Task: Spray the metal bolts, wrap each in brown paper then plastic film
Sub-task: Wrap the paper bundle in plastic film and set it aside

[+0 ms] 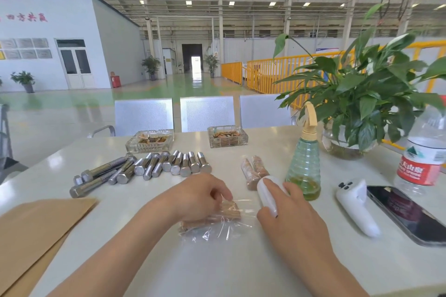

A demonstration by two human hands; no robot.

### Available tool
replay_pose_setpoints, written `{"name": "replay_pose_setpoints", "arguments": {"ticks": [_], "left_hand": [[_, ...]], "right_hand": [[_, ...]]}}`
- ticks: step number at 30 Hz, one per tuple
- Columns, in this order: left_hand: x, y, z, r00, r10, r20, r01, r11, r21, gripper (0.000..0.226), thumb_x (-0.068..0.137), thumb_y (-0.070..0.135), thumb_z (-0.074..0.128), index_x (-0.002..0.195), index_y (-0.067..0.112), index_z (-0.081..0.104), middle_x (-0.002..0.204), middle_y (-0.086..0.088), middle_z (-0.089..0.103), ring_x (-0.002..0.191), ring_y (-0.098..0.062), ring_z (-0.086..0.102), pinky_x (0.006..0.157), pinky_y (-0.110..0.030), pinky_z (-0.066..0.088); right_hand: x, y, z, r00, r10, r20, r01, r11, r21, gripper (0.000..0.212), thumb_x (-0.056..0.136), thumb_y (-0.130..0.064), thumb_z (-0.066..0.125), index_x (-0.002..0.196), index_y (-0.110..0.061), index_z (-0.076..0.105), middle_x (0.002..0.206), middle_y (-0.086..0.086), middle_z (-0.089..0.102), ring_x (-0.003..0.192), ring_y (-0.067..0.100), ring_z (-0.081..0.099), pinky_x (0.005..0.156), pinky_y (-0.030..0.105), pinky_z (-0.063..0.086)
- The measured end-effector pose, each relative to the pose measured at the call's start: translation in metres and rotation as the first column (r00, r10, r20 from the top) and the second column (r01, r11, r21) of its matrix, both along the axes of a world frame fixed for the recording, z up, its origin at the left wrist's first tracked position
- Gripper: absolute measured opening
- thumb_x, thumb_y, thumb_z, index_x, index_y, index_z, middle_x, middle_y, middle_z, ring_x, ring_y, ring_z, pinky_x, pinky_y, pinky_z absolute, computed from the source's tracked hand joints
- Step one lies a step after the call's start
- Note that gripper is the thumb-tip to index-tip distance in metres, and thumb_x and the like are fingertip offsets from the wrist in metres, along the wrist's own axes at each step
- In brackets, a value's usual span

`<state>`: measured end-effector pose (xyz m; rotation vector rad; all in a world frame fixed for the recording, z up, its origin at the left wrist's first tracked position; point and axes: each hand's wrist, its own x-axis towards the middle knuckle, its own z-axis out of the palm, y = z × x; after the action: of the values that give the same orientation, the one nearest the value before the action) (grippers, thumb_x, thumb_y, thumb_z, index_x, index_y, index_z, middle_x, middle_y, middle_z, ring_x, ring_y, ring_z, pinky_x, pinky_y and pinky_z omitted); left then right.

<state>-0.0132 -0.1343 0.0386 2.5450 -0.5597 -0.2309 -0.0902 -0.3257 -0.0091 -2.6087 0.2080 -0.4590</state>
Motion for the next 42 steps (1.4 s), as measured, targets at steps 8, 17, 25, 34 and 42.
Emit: {"name": "replay_pose_setpoints", "arguments": {"ticks": [8,17,25,34,42], "left_hand": [[-0.012,0.015,-0.011,0.954,-0.173,0.245,0.087,0.941,0.327,0.016,0.097,0.028,0.055,0.106,0.026,0.067,0.099,0.006,0.062,0.093,-0.017,0.058,0.086,-0.037,0.051],[-0.023,0.03,-0.026,0.93,-0.186,0.318,0.04,0.909,0.415,0.013,0.101,0.04,0.044,0.113,0.037,0.047,0.109,0.016,0.042,0.098,-0.007,0.044,0.087,-0.027,0.042],[-0.017,0.035,-0.014,0.97,-0.193,0.146,0.168,0.972,0.166,0.012,0.105,0.028,0.048,0.095,0.022,0.048,0.085,0.017,0.051,0.077,-0.001,0.047,0.074,-0.019,0.041],[-0.012,0.048,0.012,0.956,-0.248,-0.155,0.062,0.69,-0.722,0.043,0.088,0.035,0.066,0.109,-0.003,0.063,0.086,-0.019,0.062,0.071,-0.027,0.058,0.063,-0.03,0.045],[0.008,0.04,-0.014,0.975,0.19,-0.119,-0.215,0.644,-0.734,0.015,0.1,0.022,0.063,0.093,0.018,0.074,0.078,-0.006,0.069,0.073,-0.013,0.07,0.054,-0.028,0.055]], "right_hand": [[0.001,0.002,-0.009,0.998,-0.064,0.017,0.066,0.966,-0.252,0.057,0.1,-0.039,0.038,0.152,-0.046,0.016,0.163,-0.006,0.004,0.134,0.023,0.028,0.072,0.03,0.04],[0.002,-0.006,-0.01,0.999,0.03,0.019,-0.022,0.945,-0.326,0.05,0.101,-0.046,0.034,0.147,-0.048,0.015,0.161,-0.013,-0.001,0.122,0.025,0.039,0.072,0.031,0.045],[0.005,-0.041,-0.002,0.961,0.244,-0.133,-0.263,0.952,-0.153,0.095,0.069,-0.067,0.059,0.151,-0.06,0.011,0.159,-0.037,-0.014,0.131,0.0,0.041,0.099,0.022,0.042],[0.011,0.006,-0.005,0.938,0.331,0.103,-0.346,0.875,0.338,0.06,0.072,0.004,0.082,0.116,-0.034,0.065,0.123,-0.01,0.067,0.124,0.016,0.063,0.102,0.021,0.046],[-0.026,0.046,0.02,0.813,0.456,0.362,-0.441,0.076,0.894,0.034,0.071,0.004,0.075,0.104,0.009,0.069,0.087,0.015,0.062,0.086,0.016,0.07,0.078,0.021,0.048]]}}
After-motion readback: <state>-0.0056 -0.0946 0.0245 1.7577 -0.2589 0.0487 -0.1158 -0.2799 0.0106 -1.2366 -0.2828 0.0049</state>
